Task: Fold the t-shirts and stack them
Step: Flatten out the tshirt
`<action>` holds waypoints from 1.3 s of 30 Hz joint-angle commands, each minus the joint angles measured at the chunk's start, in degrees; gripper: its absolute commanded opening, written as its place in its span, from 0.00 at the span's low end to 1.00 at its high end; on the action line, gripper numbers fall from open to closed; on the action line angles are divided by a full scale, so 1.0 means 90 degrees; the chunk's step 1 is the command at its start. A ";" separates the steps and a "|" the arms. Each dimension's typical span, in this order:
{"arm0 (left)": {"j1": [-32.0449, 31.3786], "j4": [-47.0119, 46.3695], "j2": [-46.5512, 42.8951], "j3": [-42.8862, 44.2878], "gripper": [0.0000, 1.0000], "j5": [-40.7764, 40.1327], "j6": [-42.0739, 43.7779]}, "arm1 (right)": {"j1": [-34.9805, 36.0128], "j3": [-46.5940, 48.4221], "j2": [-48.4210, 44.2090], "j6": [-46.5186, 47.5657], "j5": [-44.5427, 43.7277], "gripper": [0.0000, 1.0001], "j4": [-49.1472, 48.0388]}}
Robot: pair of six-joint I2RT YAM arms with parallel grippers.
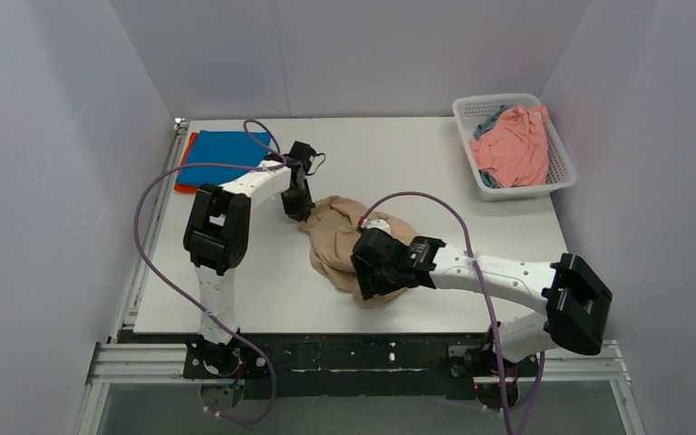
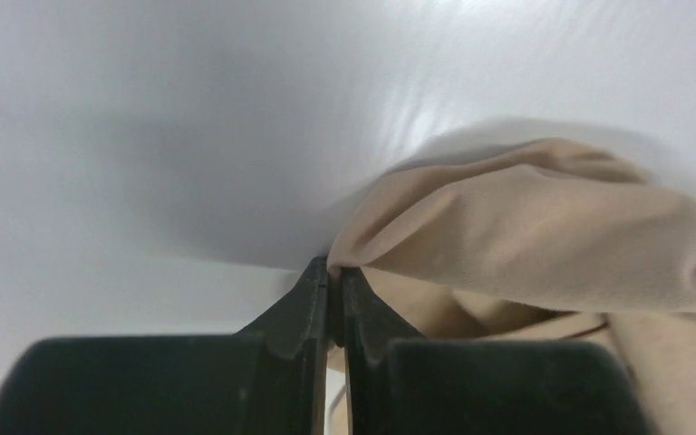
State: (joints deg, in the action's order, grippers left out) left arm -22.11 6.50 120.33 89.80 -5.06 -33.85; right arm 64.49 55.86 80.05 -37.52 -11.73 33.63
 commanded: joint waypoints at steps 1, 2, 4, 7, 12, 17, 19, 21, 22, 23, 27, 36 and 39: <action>0.0054 0.1367 -0.1026 -0.1295 0.00 -0.0792 -0.0116 | 0.0015 0.0217 -0.0096 -0.0949 -0.1089 0.70 0.0482; 0.0054 0.1342 -0.1341 -0.1660 0.00 -0.0844 -0.0219 | 0.0013 0.0119 -0.0195 -0.1078 -0.1127 0.71 0.0376; 0.0054 0.1287 -0.2051 -0.2400 0.00 -0.1042 -0.0423 | -0.0002 -0.0087 -0.0384 -0.1237 -0.1178 0.72 0.0136; 0.0054 0.1211 -0.2974 -0.3328 0.00 -0.1071 -0.0704 | -0.0045 -0.0309 -0.0518 -0.1287 -0.1262 0.74 -0.0145; 0.0054 0.1159 -0.4091 -0.4248 0.00 -0.1144 -0.0917 | -0.0288 -0.0465 -0.0245 -0.1096 -0.1260 0.73 -0.0205; 0.0054 0.1345 -0.4521 -0.4326 0.00 -0.1260 -0.0834 | -0.0695 -0.0801 -0.0152 -0.0753 -0.0990 0.54 -0.0716; 0.0054 0.1504 -0.4580 -0.4226 0.00 -0.1444 -0.0829 | -0.0897 -0.0736 -0.0234 -0.0738 -0.1121 0.10 -0.0627; 0.0068 0.1759 -0.4650 -0.3993 0.00 -0.1781 -0.0801 | -0.1016 -0.0511 -0.0494 -0.0591 -0.1552 0.01 -0.0375; 0.0080 0.1889 -0.4714 -0.3827 0.00 -0.1961 -0.0750 | -0.1094 -0.0372 -0.0662 -0.0475 -0.1769 0.01 -0.0244; 0.0111 0.2024 -0.4775 -0.3667 0.00 -0.2087 -0.0680 | -0.1232 -0.0212 -0.0898 -0.0278 -0.1927 0.01 -0.0139; 0.0482 0.2336 -0.5152 -0.2760 0.00 -0.2239 -0.0436 | -0.2277 0.0343 -0.1696 0.0442 -0.1963 0.01 0.0101; 0.0921 0.2466 -0.6127 -0.0174 0.00 -0.2608 0.0740 | -0.3464 0.2586 -0.2864 0.2313 -0.1618 0.01 0.0110; 0.0921 0.2239 -0.6406 0.0513 0.00 -0.2660 0.1145 | -0.3465 0.3481 -0.2994 0.2766 -0.1382 0.01 0.0082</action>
State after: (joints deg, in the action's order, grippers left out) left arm -14.11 23.14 65.73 87.88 -24.73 -30.22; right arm 33.71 77.36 54.94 -21.34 -25.47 35.57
